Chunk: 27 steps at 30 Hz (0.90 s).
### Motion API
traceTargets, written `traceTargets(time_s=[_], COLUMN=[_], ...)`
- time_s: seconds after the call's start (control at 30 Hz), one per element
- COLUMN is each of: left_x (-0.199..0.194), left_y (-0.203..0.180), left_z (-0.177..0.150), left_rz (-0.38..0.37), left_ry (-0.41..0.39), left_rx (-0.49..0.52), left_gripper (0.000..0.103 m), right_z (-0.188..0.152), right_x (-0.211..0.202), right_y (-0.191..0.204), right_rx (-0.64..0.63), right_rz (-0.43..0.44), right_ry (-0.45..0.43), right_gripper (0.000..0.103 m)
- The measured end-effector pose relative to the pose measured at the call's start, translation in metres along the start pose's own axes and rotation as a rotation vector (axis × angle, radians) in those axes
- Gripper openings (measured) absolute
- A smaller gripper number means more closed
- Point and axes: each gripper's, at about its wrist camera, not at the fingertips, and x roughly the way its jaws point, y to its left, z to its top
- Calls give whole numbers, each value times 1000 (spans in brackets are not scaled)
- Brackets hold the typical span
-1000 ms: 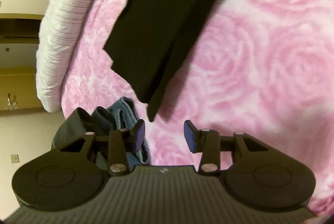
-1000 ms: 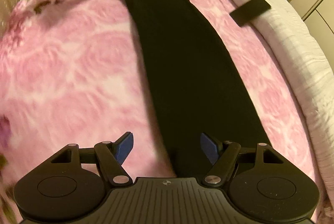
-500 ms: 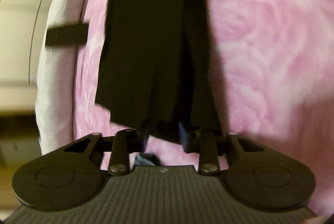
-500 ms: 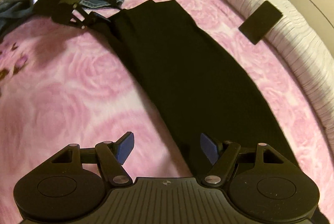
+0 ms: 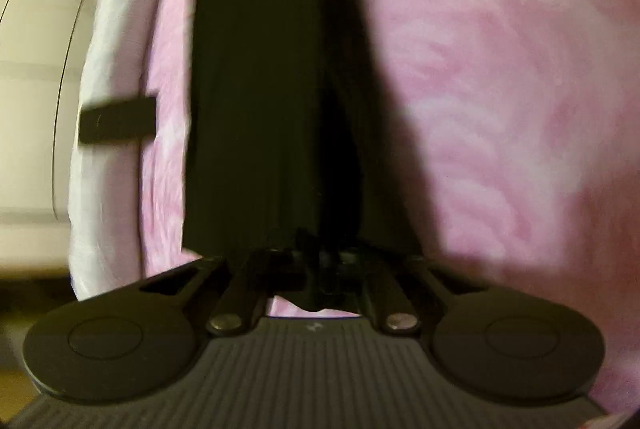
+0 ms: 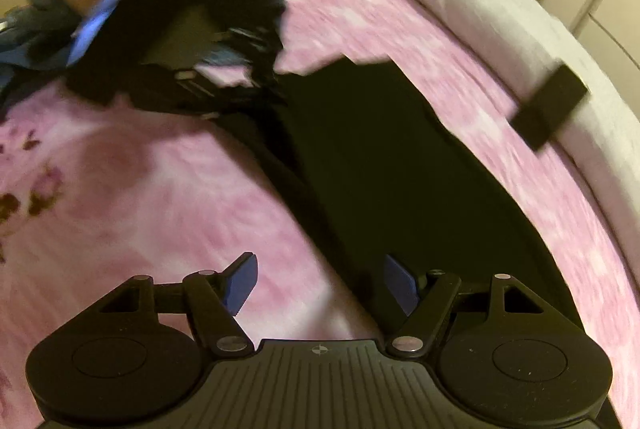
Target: Fold clothes
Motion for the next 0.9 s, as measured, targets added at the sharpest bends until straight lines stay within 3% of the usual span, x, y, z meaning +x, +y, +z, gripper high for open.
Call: traceTargets(time_s=[0.1,0.2,0.27,0.33,0.5,0.57,0.67,0.9], left_x=[-14,-24,-28,-28,-34,-40,-49,-48], left_y=[52,91,102,106,79,63,38,-18], left_z=[0,1,3,3,2,1,1,6], left_rz=[-44,-50,-43,-39,-49,-63,-58,-19], left_ry=[-27,-63,-71,-72,-56,-45,-26,32], left_rx=[-240,-360,-353,-325,-268,-256,-232,-154], left_gripper=[3,3,3,3,3,3,3,2], right_z=[11,22,29,28,-7,-29,-54,-97], right_x=[1,18,34,49,60,49,21,-38], right_y=[19,28,30,26,-23,-39,-41,-44], right_rx=[-48,-50,-35,-39,211,320,373,506], right_rz=[87,126,128,68,57,62,69,-26], right_ry=[-72,-110,-112,-94,78,139,203,218], right_gripper=[72,72,72,72,72,72,72,72])
